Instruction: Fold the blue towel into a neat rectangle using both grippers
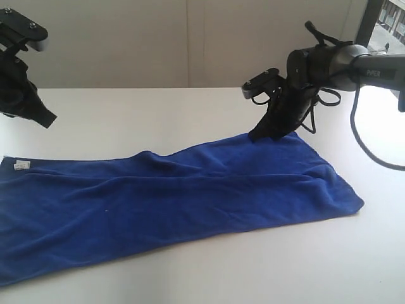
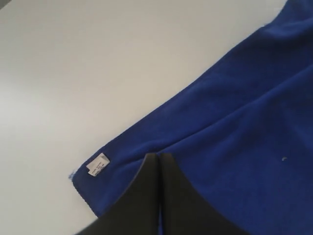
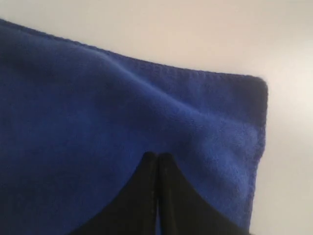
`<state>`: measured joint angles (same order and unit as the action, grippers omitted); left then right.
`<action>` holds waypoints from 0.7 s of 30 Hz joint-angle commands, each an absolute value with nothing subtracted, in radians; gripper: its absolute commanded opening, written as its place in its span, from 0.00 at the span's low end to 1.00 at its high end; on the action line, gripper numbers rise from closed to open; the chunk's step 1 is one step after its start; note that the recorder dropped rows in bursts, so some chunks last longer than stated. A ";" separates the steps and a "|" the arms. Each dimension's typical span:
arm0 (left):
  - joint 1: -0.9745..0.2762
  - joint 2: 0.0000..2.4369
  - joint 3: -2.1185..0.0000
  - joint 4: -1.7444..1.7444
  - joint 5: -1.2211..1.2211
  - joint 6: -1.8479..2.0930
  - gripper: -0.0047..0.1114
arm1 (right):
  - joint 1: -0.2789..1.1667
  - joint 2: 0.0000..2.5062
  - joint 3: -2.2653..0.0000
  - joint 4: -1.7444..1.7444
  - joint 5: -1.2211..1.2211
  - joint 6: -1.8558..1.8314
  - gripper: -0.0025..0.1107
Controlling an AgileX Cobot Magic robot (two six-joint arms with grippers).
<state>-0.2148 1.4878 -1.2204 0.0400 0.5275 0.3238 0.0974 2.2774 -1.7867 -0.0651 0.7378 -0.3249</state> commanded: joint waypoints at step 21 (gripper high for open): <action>-0.333 1.325 -0.907 -0.056 0.484 0.313 0.04 | 0.045 2.433 -1.976 -0.068 0.589 -0.312 0.02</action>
<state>-0.3259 1.3369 -0.9140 -0.0398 0.4812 0.3238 0.0517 2.4201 -1.9562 -0.0651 0.5981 -0.3211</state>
